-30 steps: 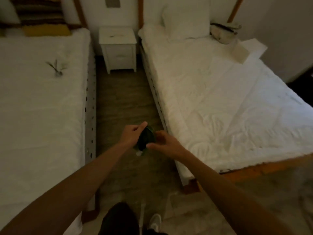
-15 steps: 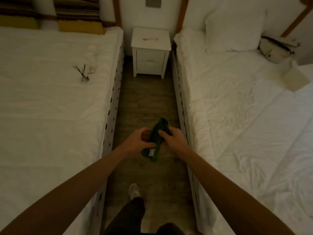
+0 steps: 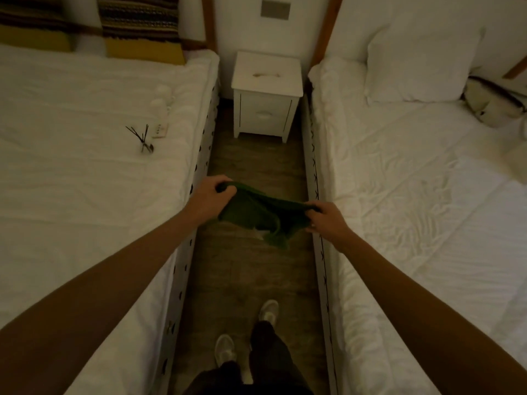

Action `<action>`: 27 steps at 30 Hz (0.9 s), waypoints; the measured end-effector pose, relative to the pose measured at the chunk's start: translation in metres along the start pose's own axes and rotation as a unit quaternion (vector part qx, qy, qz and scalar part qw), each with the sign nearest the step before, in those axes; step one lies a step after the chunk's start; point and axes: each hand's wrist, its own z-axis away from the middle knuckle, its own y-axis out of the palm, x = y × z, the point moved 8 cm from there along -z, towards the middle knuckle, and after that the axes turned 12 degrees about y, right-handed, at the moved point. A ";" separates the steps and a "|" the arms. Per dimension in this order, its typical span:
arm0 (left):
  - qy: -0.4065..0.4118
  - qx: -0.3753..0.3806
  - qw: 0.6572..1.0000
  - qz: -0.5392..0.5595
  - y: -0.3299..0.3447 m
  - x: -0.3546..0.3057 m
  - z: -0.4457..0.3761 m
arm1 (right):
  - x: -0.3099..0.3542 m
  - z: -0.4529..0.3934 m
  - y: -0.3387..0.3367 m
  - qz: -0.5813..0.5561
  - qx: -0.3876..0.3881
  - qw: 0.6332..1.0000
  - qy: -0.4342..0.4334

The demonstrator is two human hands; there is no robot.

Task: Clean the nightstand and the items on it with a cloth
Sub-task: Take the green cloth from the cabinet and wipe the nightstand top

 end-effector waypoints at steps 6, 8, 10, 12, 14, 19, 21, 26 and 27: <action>0.092 0.084 0.992 -0.011 0.018 -0.045 -0.072 | 0.017 -0.053 -0.023 0.146 0.017 0.989 -0.034; 0.134 0.128 0.982 -0.025 0.037 -0.064 -0.096 | 0.038 -0.061 -0.017 0.167 0.069 0.981 -0.067; 0.160 0.171 0.972 -0.030 0.052 -0.076 -0.116 | 0.070 -0.064 -0.010 0.158 0.101 0.975 -0.117; 0.177 0.202 0.963 -0.033 0.064 -0.085 -0.135 | 0.104 -0.070 -0.004 0.141 0.124 0.969 -0.161; 0.183 0.220 0.958 -0.023 0.068 -0.090 -0.148 | 0.127 -0.078 0.003 0.131 0.143 0.965 -0.176; 0.138 0.197 0.971 -0.015 0.049 -0.080 -0.196 | 0.138 -0.134 0.003 0.190 0.133 0.960 -0.157; 0.123 0.182 0.976 -0.004 0.038 -0.073 -0.213 | 0.134 -0.156 0.000 0.221 0.129 0.955 -0.153; 0.104 0.160 0.981 0.024 0.012 -0.050 -0.256 | 0.126 -0.211 -0.019 0.271 0.130 0.943 -0.144; 0.104 0.147 0.983 0.027 0.007 -0.045 -0.266 | 0.128 -0.222 -0.022 0.271 0.133 0.943 -0.140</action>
